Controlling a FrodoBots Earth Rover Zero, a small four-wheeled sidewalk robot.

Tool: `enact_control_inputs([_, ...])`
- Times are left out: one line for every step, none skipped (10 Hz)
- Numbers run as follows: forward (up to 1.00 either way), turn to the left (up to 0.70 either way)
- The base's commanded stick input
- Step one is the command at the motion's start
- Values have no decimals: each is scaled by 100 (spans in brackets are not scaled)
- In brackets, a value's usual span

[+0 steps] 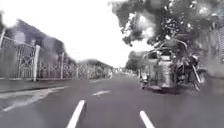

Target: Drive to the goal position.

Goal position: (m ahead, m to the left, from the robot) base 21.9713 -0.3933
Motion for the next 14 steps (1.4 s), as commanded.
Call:
enact_control_inputs([100,6])
enact_control_inputs([100,3])
enact_control_inputs([100,-34])
enact_control_inputs([100,-40])
enact_control_inputs([100,-40])
enact_control_inputs([100,-40])
enact_control_inputs([100,-21])
enact_control_inputs([100,3])
enact_control_inputs([100,2])
enact_control_inputs([100,0])
enact_control_inputs([100,0])
enact_control_inputs([100,0])
enact_control_inputs([100,14])
enact_control_inputs([100,14])
